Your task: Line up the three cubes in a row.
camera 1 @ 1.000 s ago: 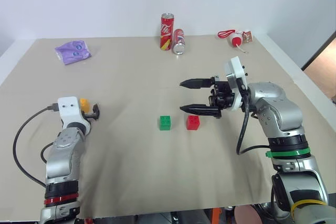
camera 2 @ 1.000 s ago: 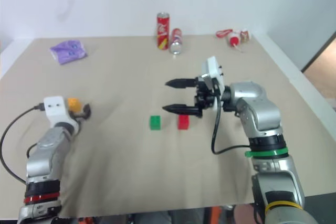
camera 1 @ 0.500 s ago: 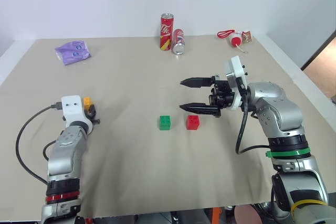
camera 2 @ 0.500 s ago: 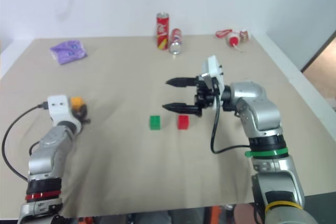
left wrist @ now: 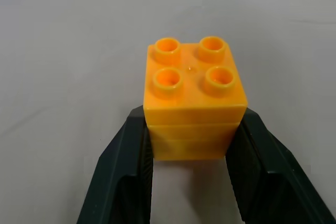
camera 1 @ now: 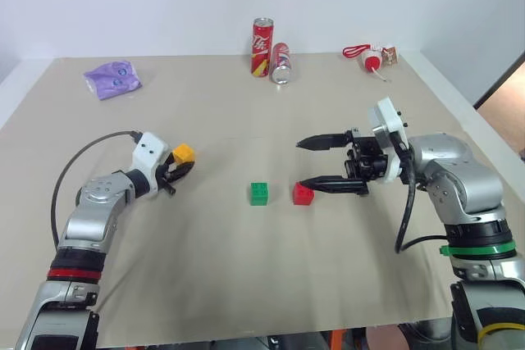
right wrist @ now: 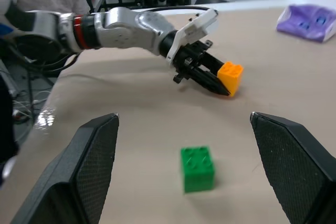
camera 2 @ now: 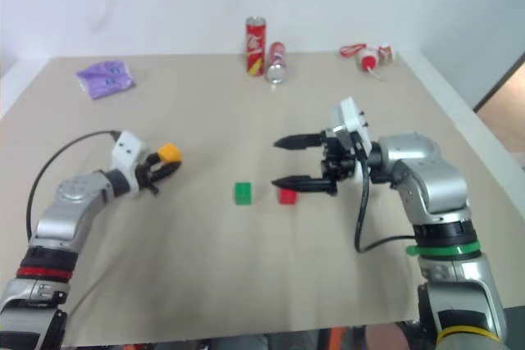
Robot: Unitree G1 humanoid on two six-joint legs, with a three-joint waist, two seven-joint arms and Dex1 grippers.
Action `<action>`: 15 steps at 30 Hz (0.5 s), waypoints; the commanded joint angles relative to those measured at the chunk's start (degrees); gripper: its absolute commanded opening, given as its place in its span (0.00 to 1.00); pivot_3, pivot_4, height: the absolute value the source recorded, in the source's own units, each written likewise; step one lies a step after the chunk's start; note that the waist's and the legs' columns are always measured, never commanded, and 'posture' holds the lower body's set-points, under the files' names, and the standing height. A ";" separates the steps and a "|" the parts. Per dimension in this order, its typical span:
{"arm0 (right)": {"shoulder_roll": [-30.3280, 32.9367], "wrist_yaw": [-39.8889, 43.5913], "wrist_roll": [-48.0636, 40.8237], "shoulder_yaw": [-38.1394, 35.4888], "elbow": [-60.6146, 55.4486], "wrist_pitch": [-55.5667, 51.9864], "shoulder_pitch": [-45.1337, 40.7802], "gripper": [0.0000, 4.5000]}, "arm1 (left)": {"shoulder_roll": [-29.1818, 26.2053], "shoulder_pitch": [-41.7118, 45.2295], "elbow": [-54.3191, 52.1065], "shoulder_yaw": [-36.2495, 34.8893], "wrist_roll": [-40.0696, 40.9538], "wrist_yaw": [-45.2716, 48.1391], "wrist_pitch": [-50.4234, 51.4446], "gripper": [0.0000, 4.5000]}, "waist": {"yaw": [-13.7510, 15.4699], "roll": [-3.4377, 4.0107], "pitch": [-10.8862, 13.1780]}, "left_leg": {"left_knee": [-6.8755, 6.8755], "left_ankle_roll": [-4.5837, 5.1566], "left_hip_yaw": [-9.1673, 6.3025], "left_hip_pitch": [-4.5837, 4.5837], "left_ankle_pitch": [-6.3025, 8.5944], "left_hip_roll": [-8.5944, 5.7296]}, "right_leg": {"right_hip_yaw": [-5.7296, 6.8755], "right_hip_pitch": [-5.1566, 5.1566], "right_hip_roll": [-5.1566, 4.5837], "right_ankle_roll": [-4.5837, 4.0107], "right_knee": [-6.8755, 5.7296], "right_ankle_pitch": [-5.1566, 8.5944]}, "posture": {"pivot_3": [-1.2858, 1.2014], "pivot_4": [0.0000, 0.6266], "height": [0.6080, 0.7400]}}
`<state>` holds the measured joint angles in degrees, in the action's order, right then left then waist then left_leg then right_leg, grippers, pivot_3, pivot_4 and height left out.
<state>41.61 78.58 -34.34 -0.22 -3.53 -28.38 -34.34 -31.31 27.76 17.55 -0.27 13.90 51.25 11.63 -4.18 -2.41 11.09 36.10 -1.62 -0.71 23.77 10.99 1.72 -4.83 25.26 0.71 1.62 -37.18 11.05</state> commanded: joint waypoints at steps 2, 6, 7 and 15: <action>3.18 -0.24 -3.23 -4.03 -4.14 -2.12 1.87 0.92 | -0.31 3.84 4.13 0.67 4.40 13.95 -3.35 0.30 | 0.02 0.00 0.00 | 0.01 0.00 0.00 0.01 0.00 0.00 | 0.01 0.01 0.00 0.01 0.01 0.00 | 0.52 0.24 1.00; 5.23 -0.37 -1.48 -4.45 -3.94 -0.81 5.55 0.92 | -0.23 6.24 8.95 4.32 3.12 24.96 -9.01 0.30 | 0.06 -0.01 0.00 | 0.11 0.00 0.00 0.01 0.00 -0.02 | 0.01 -0.02 -0.01 0.03 0.00 -0.02 | 0.52 0.24 1.00; 5.40 -0.61 -1.30 -4.58 -3.75 -0.61 6.23 0.92 | -0.25 6.61 9.80 4.89 2.99 27.02 -9.89 0.30 | 0.04 0.00 0.00 | 0.12 0.00 0.00 0.01 0.00 -0.02 | 0.01 -0.03 -0.01 0.02 0.00 -0.01 | 0.52 0.24 1.00; 5.55 -3.53 -2.36 -6.19 -5.03 -0.81 8.83 0.92 | -1.93 10.68 23.50 7.40 -1.70 36.47 -21.30 0.30 | -0.13 0.00 0.00 | 0.20 0.01 0.00 0.00 -0.01 0.01 | -0.01 -0.03 0.03 0.00 -0.02 -0.02 | 0.52 0.24 1.00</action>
<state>46.21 75.61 -35.62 -3.75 -6.11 -29.50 -25.33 -31.45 37.30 37.89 7.87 13.41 86.90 -7.41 -4.31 -2.42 11.09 36.30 -1.61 -0.69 23.76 10.99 1.74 -4.86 25.23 0.74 1.62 -37.20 11.03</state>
